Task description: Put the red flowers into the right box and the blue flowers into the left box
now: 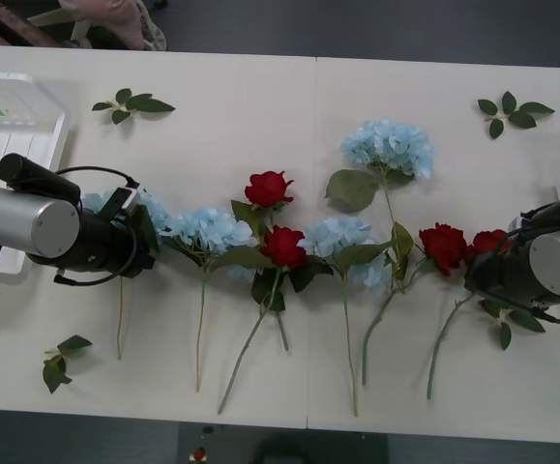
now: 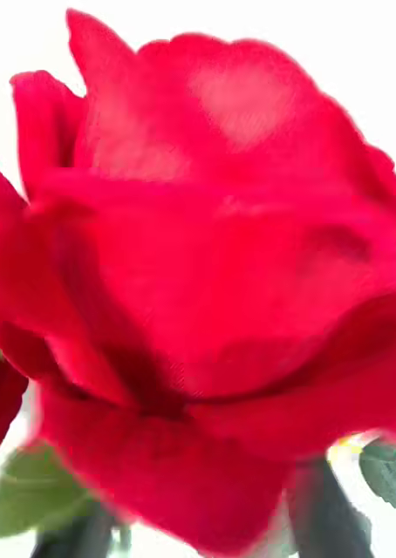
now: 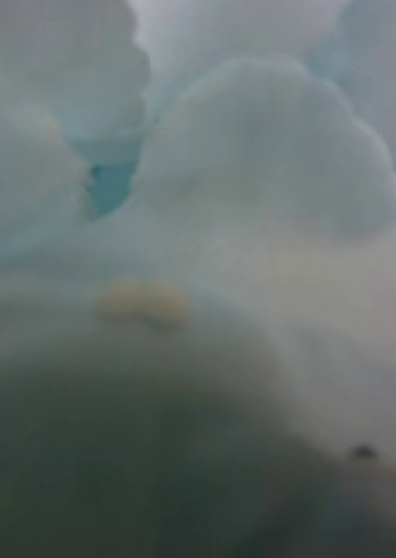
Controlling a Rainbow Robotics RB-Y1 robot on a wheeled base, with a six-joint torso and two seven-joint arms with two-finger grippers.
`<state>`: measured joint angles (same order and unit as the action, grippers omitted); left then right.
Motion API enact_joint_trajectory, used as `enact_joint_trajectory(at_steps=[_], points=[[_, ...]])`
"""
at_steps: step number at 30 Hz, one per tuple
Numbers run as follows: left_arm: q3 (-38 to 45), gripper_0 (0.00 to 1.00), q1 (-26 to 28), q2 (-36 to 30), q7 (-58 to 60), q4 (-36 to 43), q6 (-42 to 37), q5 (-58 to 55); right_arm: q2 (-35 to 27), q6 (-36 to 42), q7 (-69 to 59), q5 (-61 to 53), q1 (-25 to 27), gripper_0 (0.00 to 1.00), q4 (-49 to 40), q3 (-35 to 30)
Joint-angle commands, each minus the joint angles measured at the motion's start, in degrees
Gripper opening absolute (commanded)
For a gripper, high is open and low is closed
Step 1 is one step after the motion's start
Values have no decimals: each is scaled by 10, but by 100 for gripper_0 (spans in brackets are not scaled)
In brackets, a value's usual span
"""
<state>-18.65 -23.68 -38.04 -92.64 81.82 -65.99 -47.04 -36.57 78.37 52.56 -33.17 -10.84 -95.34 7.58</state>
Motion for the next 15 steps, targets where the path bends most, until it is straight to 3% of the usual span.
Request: enact_joint_trajectory(at_steps=[1, 10, 15], points=[[4, 0, -13, -2, 18, 3, 3, 7, 9, -8, 11, 10, -6, 0, -5, 4], [4, 0, -15, -5, 18, 4, 9, 21, 4, -9, 16, 6, -7, 0, -13, 4], [12, 0, -23, -25, 14, 12, 7, 23, -25, 6, 18, 1, -7, 0, -61, 2]])
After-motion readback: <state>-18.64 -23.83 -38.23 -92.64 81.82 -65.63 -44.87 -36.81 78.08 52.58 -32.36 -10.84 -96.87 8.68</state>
